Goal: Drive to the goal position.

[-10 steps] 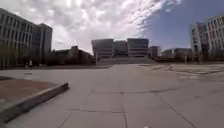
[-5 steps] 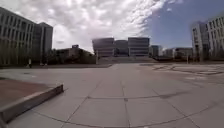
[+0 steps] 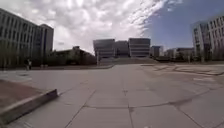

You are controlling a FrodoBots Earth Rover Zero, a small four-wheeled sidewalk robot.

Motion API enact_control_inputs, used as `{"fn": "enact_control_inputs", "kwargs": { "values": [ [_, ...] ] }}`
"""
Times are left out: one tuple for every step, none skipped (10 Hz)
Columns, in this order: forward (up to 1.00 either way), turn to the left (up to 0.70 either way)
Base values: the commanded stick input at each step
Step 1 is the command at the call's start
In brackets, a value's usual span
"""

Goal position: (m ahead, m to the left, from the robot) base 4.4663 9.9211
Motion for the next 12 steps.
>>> {"fn": "enact_control_inputs", "kwargs": {
  "values": [
    [0.7, 0.0],
    [0.7, 0.0],
    [0.7, 0.0],
    [0.7, 0.0],
    [0.7, 0.0],
    [0.7, 0.0],
    [0.7, 0.0],
    [0.7, 0.0],
    [0.7, 0.0],
    [0.7, 0.0],
    [0.7, 0.0],
    [0.7, 0.0]
  ]
}}
